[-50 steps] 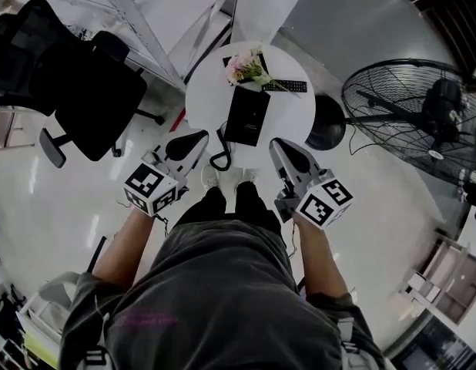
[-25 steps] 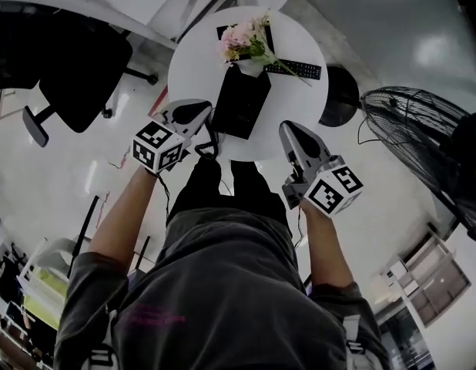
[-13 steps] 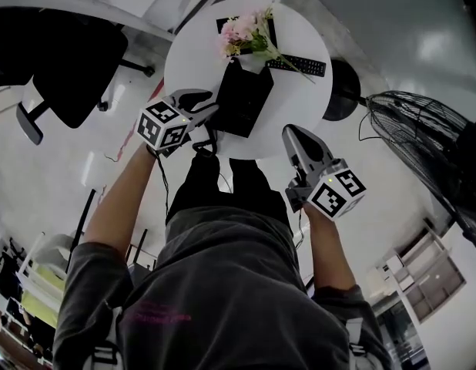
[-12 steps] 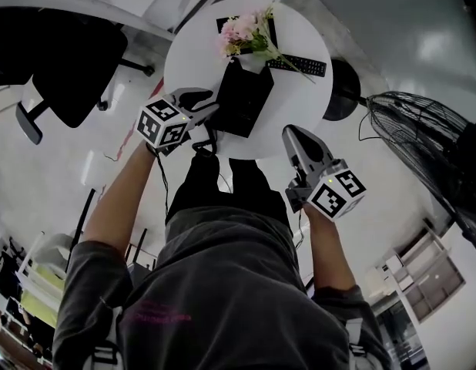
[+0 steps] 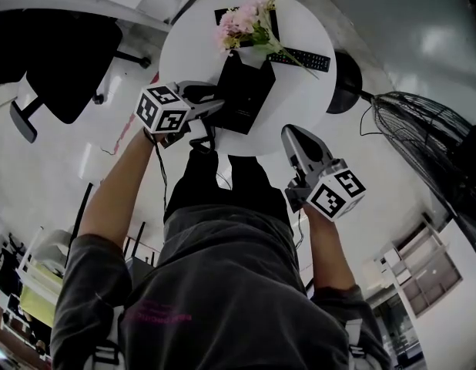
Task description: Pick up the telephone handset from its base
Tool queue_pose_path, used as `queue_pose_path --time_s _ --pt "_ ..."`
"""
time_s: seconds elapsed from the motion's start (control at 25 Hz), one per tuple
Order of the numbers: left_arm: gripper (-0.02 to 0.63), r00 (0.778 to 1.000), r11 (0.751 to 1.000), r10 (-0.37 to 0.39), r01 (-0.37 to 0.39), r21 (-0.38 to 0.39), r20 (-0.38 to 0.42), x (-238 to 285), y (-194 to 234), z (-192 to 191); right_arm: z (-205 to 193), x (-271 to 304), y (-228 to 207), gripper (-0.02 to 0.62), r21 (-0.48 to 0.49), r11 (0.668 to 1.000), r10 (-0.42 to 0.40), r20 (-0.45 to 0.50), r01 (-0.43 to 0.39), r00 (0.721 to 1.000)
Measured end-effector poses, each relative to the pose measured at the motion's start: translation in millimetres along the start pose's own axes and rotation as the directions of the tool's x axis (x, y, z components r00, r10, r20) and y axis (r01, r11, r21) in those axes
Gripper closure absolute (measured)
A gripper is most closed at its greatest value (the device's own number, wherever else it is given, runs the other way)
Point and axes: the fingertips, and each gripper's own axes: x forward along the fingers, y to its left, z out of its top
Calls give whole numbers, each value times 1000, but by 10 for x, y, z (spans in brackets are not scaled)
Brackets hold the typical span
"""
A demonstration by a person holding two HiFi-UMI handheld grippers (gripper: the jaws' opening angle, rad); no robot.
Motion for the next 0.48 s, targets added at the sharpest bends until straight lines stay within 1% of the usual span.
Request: queue_pose_path --time_s 0.12,0.32,0.48 --pt "469 1000 1000 -19 18 -14 -5 53 -9 -37 -25 1 -22 575 3 1000 -2 -3 2 1000" --pt "489 999 998 -40 41 -56 23 55 -17 -41 -50 -5 -43 575 9 1000 -5 -11 5 1000" --pt "506 998 996 -55 57 -63 33 23 -30 -37 -51 15 -11 575 8 1000 1 -11 -1 1000"
